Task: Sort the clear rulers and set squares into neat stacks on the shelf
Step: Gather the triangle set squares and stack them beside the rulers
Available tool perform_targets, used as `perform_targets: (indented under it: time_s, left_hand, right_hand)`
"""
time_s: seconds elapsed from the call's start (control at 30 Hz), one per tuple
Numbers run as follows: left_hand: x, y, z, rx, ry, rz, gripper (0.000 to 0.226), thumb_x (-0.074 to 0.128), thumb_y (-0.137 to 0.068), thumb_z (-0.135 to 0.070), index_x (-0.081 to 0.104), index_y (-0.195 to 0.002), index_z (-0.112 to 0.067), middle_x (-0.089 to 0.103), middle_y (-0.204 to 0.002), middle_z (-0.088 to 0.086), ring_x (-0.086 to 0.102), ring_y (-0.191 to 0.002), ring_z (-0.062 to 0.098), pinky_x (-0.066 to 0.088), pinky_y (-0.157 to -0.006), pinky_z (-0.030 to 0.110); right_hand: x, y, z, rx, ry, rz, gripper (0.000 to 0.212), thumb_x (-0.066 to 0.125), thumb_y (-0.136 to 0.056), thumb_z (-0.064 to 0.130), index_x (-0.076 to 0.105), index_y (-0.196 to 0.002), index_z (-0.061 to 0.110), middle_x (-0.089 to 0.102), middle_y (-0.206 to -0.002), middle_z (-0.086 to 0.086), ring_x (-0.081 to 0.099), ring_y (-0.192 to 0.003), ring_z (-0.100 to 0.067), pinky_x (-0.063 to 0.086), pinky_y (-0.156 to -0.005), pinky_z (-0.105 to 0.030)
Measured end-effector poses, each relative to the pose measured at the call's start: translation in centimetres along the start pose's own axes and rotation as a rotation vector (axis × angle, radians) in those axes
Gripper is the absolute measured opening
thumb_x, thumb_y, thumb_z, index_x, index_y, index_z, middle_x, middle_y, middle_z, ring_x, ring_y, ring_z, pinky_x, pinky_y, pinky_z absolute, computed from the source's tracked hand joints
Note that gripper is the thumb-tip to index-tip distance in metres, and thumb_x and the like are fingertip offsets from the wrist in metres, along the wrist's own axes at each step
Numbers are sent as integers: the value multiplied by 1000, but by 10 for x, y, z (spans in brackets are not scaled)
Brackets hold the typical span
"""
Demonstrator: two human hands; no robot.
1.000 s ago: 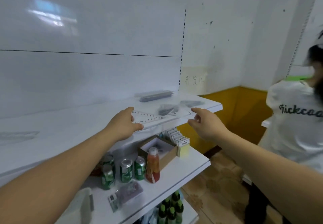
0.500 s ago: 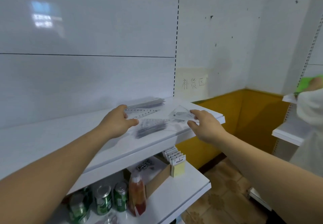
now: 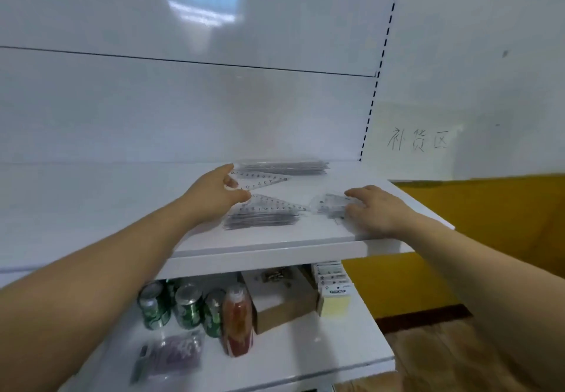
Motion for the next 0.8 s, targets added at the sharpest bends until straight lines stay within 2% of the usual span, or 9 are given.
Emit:
perform_targets:
  time_s: [0.2, 0.33, 0.43, 0.57, 0.63, 0.67, 0.7, 0.73, 0.8]
  left_hand:
    - [-6, 27, 8, -123, 41, -133, 75, 67, -85, -34, 28, -147, -17, 52, -115, -3, 49, -111, 17, 32, -96, 28]
    - [-9, 43, 9, -154, 36, -136, 74, 65, -87, -32, 27, -148, -16, 50, -117, -3, 46, -107, 14, 30, -94, 25]
    - [-10, 49, 10, -158, 48, -140, 72, 63, -88, -32, 26, -148, -16, 49, -121, -2, 46, -111, 16, 30, -94, 25]
    - [-10, 55, 14, -163, 75, -148, 70, 62, -89, -31, 26, -148, -17, 48, -123, -2, 44, -107, 14, 30, -91, 25]
    - [-11, 57, 17, -158, 80, -159, 70, 61, -90, -31, 26, -148, -17, 48, -130, 0, 44, -106, 13, 30, -90, 24]
    - [-12, 57, 18, -157, 89, -164, 70, 62, -90, -30, 26, -148, -17, 48, -132, 0, 44, -105, 12, 30, -89, 24]
    - [-13, 56, 20, -156, 101, -167, 70, 62, -89, -30, 26, -148, -17, 48, -132, 0, 44, -105, 12, 30, -88, 23]
    - [-14, 56, 21, -157, 112, -169, 70, 62, -89, -30, 26, -148, -17, 48, -131, 0, 44, -105, 12, 30, -88, 23]
    - [-14, 54, 23, -161, 134, -173, 71, 63, -89, -30, 27, -148, -18, 48, -127, -2, 45, -106, 12, 31, -87, 24]
  right_hand:
    - [3, 0, -7, -108, 21, 32, 46, 35, -97, 42, 39, -138, 24, 46, -136, -8, 43, -123, -28, 36, -101, -40]
    - [-2, 1, -2, -115, 115, 18, 57, 36, -96, 45, 29, -145, 17, 37, -145, -10, 36, -130, -30, 33, -105, -42]
    - [-6, 5, 34, -241, 8, -23, 67, 41, -95, 51, 23, -150, 17, 28, -154, -7, 26, -140, -26, 24, -112, -39]
    - [6, 0, 96, -348, -72, 133, 71, 40, -92, 59, 31, -147, 16, 32, -152, -6, 30, -139, -26, 27, -112, -39]
    - [14, -6, 110, -367, 1, 162, 50, 42, -92, 57, 55, -118, 16, 54, -123, -9, 47, -119, -31, 41, -93, -37]
    - [15, -7, 113, -376, 16, 147, 37, 45, -92, 55, 56, -94, 20, 56, -100, -4, 51, -103, -30, 42, -78, -33]
    - [14, -8, 113, -378, 4, 127, 33, 48, -91, 53, 53, -83, 22, 52, -88, 0, 52, -94, -29, 38, -68, -30]
    - [14, -8, 113, -379, -17, 119, 32, 51, -90, 52, 57, -89, 20, 55, -92, 0, 52, -95, -28, 38, -68, -29]
    - [12, -9, 109, -363, -50, 113, 51, 56, -89, 49, 55, -126, 14, 57, -124, -6, 52, -113, -26, 42, -86, -31]
Point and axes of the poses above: each hand's wrist, its own y-axis away from the middle knuckle, its own x-axis out of the palm, z = x × y, the point moved 3 cm from there along -y, towards the middle knuckle
